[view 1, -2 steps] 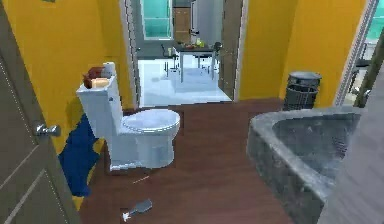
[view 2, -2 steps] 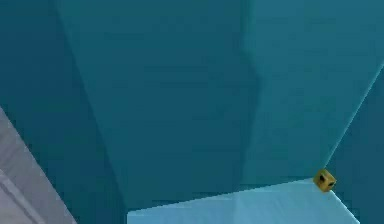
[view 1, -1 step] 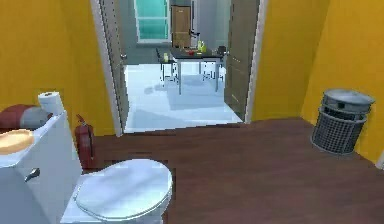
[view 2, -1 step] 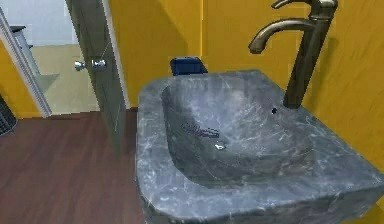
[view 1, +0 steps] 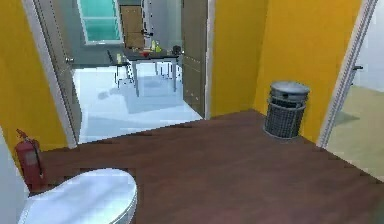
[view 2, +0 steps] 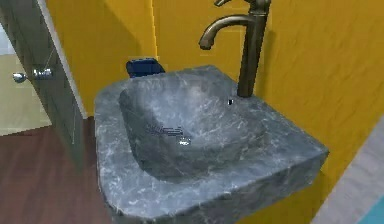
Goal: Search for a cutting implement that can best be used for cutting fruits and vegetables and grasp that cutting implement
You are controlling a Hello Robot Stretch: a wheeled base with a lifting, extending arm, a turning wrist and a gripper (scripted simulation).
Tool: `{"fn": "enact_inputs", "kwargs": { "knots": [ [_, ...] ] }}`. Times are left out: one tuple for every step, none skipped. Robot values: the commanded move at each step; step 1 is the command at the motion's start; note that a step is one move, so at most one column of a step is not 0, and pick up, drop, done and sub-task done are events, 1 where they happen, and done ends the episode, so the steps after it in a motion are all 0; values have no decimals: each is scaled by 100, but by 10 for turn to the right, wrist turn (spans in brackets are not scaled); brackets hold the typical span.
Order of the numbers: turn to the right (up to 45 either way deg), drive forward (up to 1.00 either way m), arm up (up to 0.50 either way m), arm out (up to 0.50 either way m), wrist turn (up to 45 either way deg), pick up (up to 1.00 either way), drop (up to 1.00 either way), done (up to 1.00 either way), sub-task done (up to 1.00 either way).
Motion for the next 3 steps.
{"fn": "enact_inputs", "kwargs": {
  "knots": [
    [0,90,0,0,0,0,0,0,0],
    [-210,0,0,0,0,0,0,0,0],
    [0,100,0,0,0,0,0,0,0]
  ]
}}
